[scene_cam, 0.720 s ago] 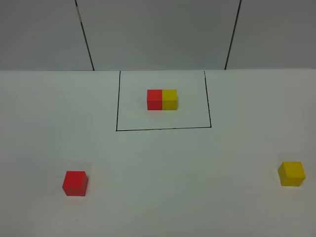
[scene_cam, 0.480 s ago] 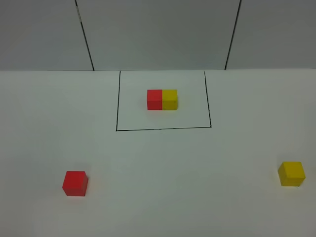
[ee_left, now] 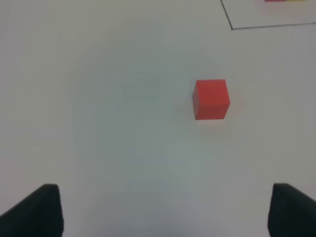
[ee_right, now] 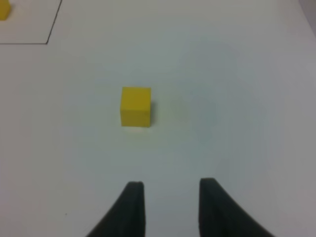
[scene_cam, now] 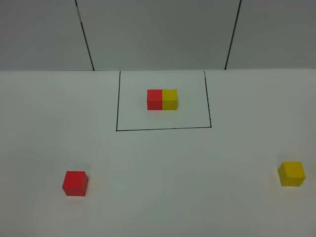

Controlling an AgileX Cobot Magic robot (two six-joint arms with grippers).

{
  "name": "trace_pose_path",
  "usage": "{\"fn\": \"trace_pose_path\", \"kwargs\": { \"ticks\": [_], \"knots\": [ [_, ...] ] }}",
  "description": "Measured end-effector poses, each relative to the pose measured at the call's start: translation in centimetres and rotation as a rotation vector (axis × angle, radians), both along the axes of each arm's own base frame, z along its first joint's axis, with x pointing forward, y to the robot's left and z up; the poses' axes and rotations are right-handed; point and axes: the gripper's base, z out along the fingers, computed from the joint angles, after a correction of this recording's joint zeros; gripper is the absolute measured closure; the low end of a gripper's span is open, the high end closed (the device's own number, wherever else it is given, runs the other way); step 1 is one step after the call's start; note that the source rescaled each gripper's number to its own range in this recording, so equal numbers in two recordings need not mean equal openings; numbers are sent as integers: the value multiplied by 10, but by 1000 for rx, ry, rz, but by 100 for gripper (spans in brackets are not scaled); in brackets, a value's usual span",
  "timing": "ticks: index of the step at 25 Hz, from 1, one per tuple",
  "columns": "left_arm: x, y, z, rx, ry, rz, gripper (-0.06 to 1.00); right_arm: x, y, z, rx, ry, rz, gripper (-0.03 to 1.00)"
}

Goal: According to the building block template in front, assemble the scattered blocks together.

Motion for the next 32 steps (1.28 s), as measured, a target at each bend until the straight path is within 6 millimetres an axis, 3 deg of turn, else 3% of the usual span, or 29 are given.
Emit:
{"fn": "trace_pose_path", "kwargs": {
  "ticks": [5,9,15,18,24,32],
  "knots": [
    [50,-1,15,-23,199,27,6,0,0,0,0,0,0,97],
    [107,-5,18,-52,421,41,7,0,0,0,0,0,0,97],
    [196,-16,1,-126,661,29,8,0,0,0,0,0,0,97],
    [226,-32,-14,-100,744,-23,8,0,0,0,0,0,0,97],
    [261,-72,-50,3,844,-43,8,0,0,0,0,0,0,97],
    [283,-99,-85,46,867,-68,8,0,0,0,0,0,0,97]
  ]
}}
